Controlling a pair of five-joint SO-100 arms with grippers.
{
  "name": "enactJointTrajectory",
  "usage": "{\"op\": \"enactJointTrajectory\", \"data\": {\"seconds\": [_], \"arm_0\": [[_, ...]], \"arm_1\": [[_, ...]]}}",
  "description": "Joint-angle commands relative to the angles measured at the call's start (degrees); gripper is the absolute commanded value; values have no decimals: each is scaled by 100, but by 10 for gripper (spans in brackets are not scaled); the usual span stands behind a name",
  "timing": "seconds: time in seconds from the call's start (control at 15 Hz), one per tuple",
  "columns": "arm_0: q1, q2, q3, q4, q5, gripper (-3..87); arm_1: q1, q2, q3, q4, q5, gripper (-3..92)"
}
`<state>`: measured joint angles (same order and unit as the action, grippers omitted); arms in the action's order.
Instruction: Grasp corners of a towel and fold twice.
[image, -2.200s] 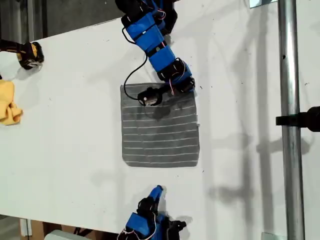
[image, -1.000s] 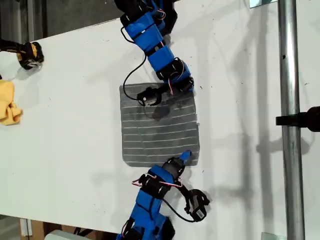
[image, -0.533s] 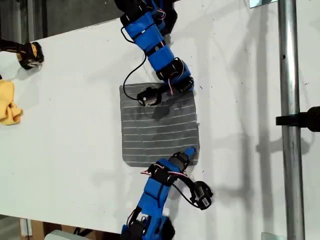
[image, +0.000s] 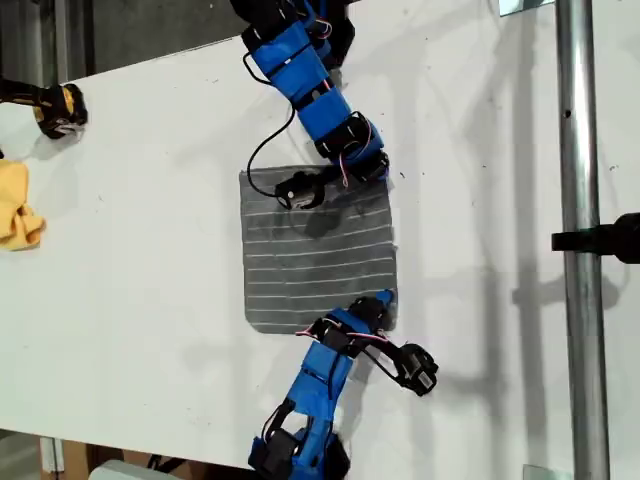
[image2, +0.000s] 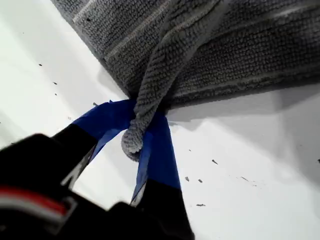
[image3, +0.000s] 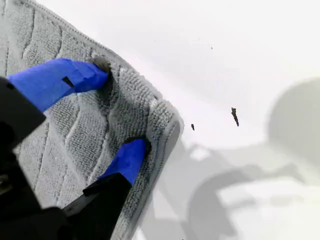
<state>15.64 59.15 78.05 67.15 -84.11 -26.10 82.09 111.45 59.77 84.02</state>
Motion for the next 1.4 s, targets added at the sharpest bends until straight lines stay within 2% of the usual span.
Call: {"op": "enactJointTrajectory", "data": {"seconds": [0.0,0.13,0.27,0.4,0.67,0.8,0.87,0.93,1.0,1.07,1.33], "arm_0": [[44,114,272,-176,-281,110],[44,255,396,-185,-378,-13],[114,483,220,62,-396,-14],[352,668,-211,606,-413,-14],[1099,738,-1459,1459,-439,-14],[1459,800,-1714,1459,-712,-14],[1661,800,-1723,1274,-853,-14],[1784,721,-1714,1274,-1081,-14],[1854,809,-1854,1626,-1345,-14],[1811,984,-1793,1731,-1362,-14],[1521,1125,-1802,2162,-1230,-14]], "arm_1": [[-123,290,-53,62,79,-2],[-132,299,-53,70,88,-2],[-123,308,-53,79,88,-2],[-211,396,-141,105,158,-2],[-949,308,-1793,1731,519,-2],[-1512,-79,-2566,2127,967,-2],[-1767,-281,-2760,2153,1248,-2],[-1925,-519,-3340,2689,1503,-2],[-1863,-668,-3647,3103,1529,-2],[-1846,-650,-3946,3551,1670,-2],[-1441,-483,-3841,3665,1354,-2]]}}
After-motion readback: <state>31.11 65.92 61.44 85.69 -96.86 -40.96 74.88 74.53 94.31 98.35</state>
